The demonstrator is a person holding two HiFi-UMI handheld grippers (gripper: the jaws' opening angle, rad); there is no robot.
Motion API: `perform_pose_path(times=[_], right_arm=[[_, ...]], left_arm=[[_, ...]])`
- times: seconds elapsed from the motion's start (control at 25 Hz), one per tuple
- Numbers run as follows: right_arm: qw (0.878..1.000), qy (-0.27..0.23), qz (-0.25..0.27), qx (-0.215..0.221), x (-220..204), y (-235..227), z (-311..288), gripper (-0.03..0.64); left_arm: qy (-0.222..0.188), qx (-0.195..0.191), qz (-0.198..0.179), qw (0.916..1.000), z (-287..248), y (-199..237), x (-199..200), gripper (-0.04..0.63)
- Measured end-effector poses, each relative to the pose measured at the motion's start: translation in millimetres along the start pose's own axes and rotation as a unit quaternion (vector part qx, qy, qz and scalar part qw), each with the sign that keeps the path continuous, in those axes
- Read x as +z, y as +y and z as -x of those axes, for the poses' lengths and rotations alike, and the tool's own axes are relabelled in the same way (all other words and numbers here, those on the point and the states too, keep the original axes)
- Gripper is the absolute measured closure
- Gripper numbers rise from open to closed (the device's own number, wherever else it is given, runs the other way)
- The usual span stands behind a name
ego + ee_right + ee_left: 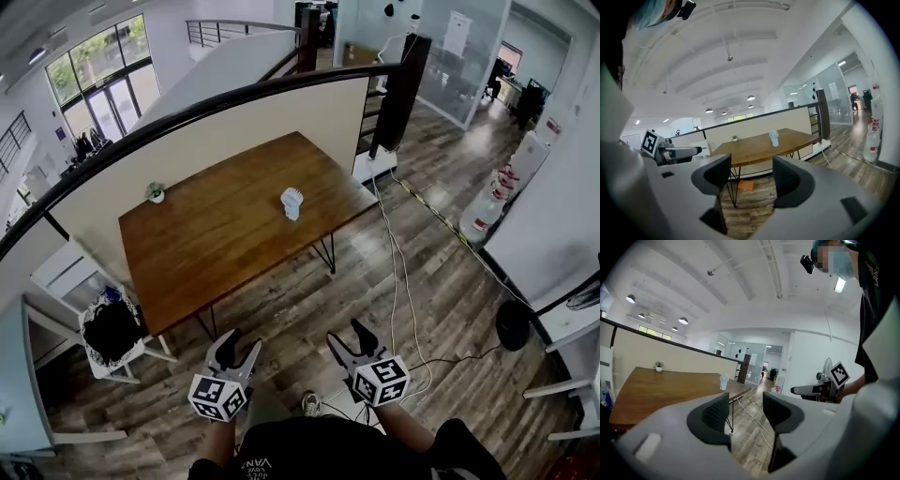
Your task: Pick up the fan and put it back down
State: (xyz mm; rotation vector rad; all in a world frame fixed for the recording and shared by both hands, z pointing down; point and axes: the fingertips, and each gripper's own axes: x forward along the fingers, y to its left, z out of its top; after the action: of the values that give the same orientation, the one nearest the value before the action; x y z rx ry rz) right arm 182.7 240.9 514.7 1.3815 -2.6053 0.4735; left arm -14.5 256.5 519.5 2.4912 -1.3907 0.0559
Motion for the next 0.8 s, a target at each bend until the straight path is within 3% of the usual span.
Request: perform_pose_path(times=[0.32,0.8], right_arm=[[1.000,0.003,-0.004,0.020,9,-29,-22,0.373],[1.000,0.018,-0.001,0.022,31,-54,-93,0.373]], left_arm=[[-0.002,0.031,0.013,0.9994,-19,4,2,0.383],[0.002,0.017,0.018,0.9997,-86,48,22,0.383]])
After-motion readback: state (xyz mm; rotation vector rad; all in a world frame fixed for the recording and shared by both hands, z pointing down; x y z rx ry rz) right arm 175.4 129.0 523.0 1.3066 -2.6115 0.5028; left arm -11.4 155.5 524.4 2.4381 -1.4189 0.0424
